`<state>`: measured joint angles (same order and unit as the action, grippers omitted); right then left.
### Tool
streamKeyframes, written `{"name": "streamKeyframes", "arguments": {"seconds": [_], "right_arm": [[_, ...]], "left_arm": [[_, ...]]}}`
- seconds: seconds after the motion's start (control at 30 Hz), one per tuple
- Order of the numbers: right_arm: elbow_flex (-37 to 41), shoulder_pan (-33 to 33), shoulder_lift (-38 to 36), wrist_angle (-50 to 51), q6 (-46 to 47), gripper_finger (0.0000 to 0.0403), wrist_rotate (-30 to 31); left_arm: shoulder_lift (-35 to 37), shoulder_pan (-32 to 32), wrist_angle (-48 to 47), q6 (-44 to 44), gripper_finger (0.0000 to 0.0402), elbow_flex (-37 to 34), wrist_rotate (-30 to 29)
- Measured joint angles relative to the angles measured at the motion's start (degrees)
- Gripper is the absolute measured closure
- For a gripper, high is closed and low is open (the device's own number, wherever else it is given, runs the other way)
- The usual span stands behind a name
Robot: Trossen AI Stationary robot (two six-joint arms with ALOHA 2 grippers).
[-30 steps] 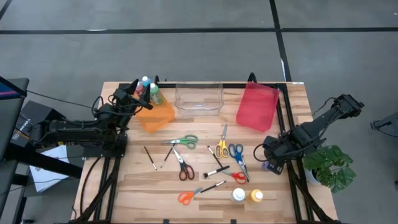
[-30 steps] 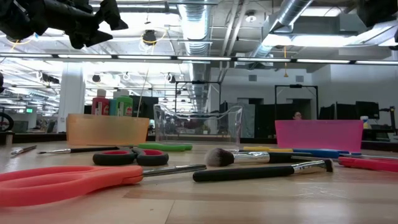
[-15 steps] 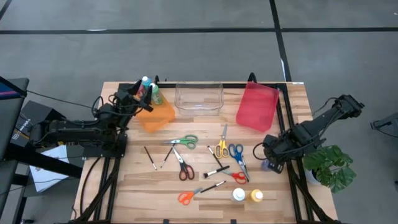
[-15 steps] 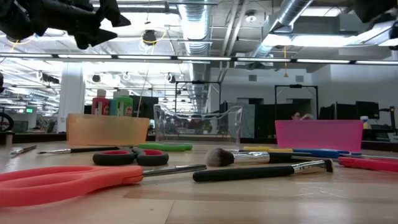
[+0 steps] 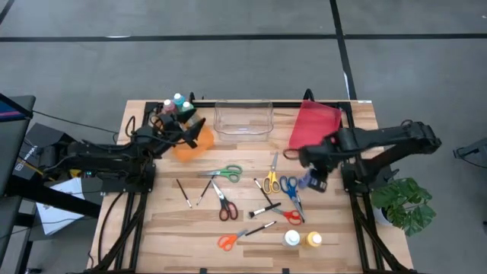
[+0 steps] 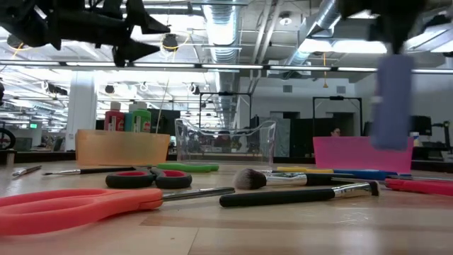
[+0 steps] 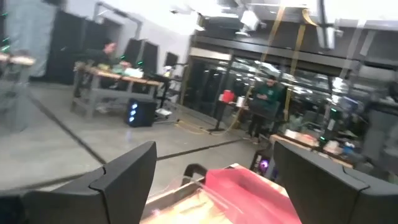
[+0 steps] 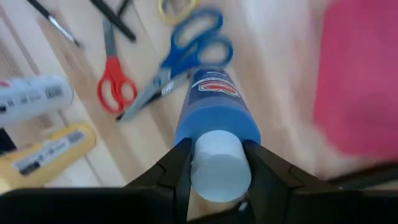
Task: Pick & Place Paint Supplies
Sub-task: Put the blue paint bottle into the orange bin
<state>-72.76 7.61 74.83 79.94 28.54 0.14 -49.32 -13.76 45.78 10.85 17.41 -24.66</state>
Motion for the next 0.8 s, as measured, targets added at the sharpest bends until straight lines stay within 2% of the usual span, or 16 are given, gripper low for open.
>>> {"name": "streamKeyframes", "arguments": {"seconds": [0.1,0.3,0.4,0.6,0.8], "right_arm": [[-6.74,-3.84,5.01,-0.09,-7.85,0.0288,1.07],[-20.76,-9.91,15.79,-0.28,-21.37,0.0288,2.93],[-27.10,-11.75,20.83,-0.26,-26.75,0.0288,2.91],[-38.56,-13.13,29.39,-0.11,-33.60,0.0288,2.82],[-46.08,-12.93,35.44,0.95,-37.19,0.0288,1.47]], "left_arm": [[0.04,0.00,-3.43,-1.82,0.0080,1.99,3.80],[-1.34,0.51,-16.20,-3.52,0.0080,7.35,12.55],[-3.93,1.83,-17.66,-6.36,0.0080,9.34,16.62],[-13.24,4.44,-17.81,-9.16,0.0080,12.55,20.93],[-24.64,5.88,-17.40,-14.94,0.0080,18.85,24.86]]}}
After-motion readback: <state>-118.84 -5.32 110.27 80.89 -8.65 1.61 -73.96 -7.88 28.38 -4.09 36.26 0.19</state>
